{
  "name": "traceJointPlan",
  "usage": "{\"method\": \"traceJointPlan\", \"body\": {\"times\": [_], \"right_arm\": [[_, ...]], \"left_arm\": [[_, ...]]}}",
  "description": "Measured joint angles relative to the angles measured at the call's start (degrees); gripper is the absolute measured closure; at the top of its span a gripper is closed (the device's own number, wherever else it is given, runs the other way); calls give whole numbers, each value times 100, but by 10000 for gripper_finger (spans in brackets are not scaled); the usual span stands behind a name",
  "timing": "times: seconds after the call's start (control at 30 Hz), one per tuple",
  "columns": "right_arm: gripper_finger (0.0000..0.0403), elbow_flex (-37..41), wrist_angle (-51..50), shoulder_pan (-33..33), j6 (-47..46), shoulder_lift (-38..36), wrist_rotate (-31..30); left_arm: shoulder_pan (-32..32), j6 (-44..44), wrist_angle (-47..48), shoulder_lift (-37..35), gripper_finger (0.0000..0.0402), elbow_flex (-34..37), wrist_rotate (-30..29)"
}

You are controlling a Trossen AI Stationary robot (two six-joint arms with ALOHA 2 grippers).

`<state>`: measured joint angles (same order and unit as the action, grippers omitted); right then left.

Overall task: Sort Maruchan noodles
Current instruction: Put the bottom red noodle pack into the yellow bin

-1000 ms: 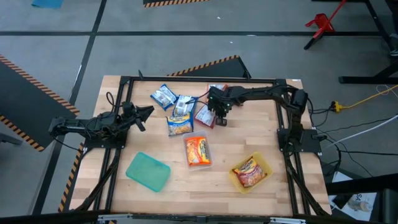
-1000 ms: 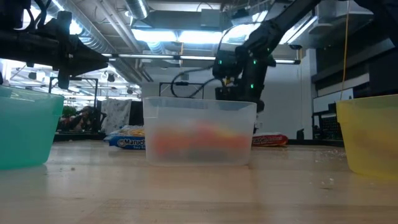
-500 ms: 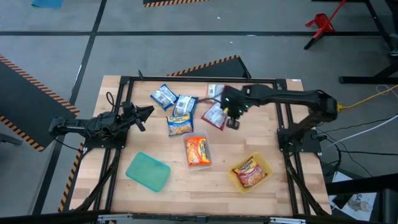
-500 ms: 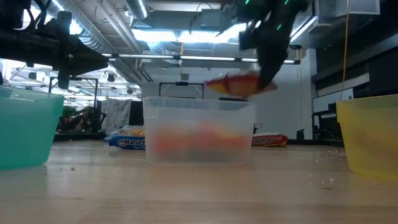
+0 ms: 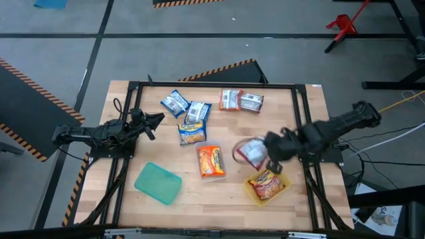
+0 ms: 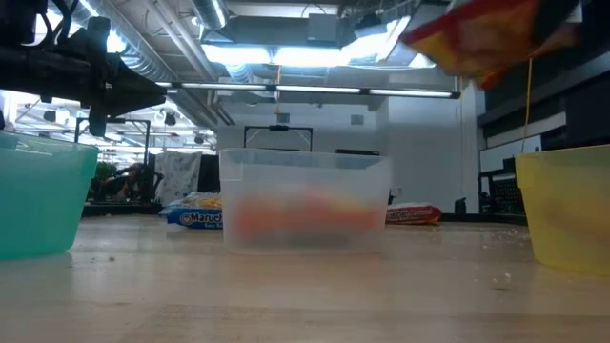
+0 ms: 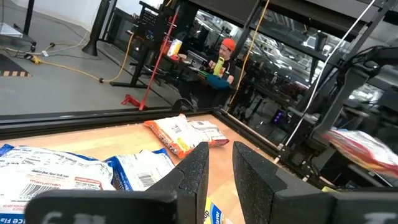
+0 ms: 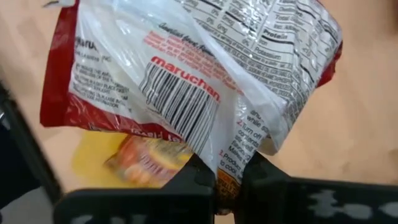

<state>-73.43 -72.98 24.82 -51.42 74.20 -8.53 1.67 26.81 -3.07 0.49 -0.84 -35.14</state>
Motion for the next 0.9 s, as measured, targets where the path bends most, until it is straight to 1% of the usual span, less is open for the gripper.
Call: {"method": "traceJointPlan", "body": {"times": [0.17,0.27,0.37,0.57,0.7,0.9], "right_arm": [[402,0,-170,1236,-1484,28,-425],[402,2,-196,1760,-2234,136,-705],[402,2,-196,2132,-2748,319,-993],[402,2,-194,2517,-2986,844,-1038],[399,2,-168,2560,-2969,1156,-1035],[399,2,210,2557,-2802,1423,-1038]], "left_arm": [[0,24,0,0,335,0,-2],[0,121,0,0,335,0,0],[2,133,0,0,335,0,1],[1,157,0,0,335,0,2],[0,157,0,0,335,0,2],[2,152,0,0,335,0,0]]}}
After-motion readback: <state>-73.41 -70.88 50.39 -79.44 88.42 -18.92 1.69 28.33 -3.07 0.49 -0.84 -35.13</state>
